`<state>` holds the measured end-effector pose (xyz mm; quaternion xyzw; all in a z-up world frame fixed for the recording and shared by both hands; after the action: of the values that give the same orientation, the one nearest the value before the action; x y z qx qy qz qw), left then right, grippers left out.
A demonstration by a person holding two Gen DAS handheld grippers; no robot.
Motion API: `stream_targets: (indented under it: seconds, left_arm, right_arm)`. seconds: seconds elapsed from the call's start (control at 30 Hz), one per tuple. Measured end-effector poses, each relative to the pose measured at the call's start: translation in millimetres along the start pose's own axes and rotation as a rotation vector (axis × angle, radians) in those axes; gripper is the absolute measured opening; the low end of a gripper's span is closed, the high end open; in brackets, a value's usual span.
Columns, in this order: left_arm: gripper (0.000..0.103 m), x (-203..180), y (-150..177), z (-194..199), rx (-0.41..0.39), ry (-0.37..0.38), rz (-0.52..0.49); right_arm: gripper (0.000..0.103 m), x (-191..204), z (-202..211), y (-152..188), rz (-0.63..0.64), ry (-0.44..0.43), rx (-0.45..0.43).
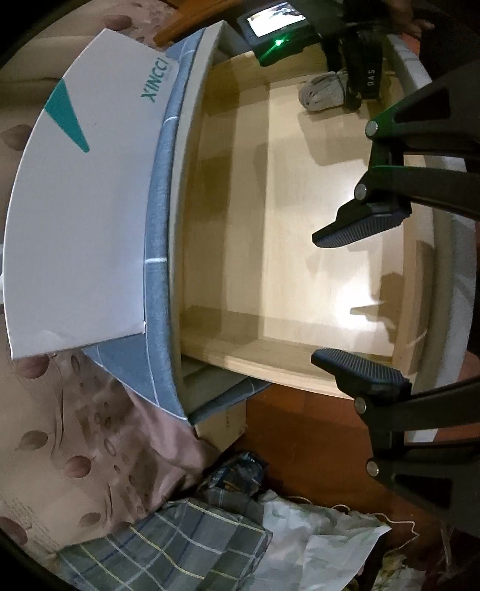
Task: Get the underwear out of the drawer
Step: 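Move the left tool back over the empty drawer, then carry the grey-beige underwear up into the white box with the right tool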
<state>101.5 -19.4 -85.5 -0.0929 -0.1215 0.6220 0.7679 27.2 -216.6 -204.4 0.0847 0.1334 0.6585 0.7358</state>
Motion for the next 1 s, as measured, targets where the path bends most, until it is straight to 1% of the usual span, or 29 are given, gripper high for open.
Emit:
stream_targets:
  seconds: [0.27,0.37,0.47,0.7,0.83,0.93,1.0]
  left_arm:
    - [0.058,7.3,-1.0,1.4,-0.022,0.022,0.044]
    - [0.058,9.8,-1.7,0.5,-0.018,0.031,0.054]
    - [0.058,10.8,-1.9,0.2,-0.015,0.041,0.066]
    - [0.058,11.2,-1.3,1.0,-0.024,0.040,0.072]
    - [0.058,11.7,-1.2,1.5,-0.028,0.041,0.075]
    - [0.058,12.0,-0.8,2.2,-0.033,0.041,0.076]
    - [0.058,12.1,-0.4,2.7,-0.036,0.041,0.075]
  right_arm:
    - [0.049,-4.2,-0.2,1.4,-0.011,-0.025,-0.014]
    - [0.049,-7.4,4.4,0.7,-0.013,-0.035,-0.042]
    - [0.048,-9.0,14.9,6.0,-0.021,-0.023,-0.102]
    - [0.048,-7.9,54.3,24.1,-0.014,0.010,-0.312]
    - [0.048,-5.1,68.7,41.4,-0.013,-0.024,-0.383]
    - [0.048,-3.2,79.1,53.2,-0.009,-0.028,-0.428]
    - [0.048,1.0,92.8,63.3,-0.008,-0.026,-0.478]
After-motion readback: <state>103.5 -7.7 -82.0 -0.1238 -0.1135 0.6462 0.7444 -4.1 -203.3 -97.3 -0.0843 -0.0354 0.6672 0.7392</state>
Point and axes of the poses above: each gripper's, at about its wrist camera, not at the fingertips, and z roughly against the way its jaws point, x to its left, y to its underside, the point moved 7 cm from there along -z, roughly the way its jaws point, and after that the axes turned 13 degrees about x, right-handed, at the moved point
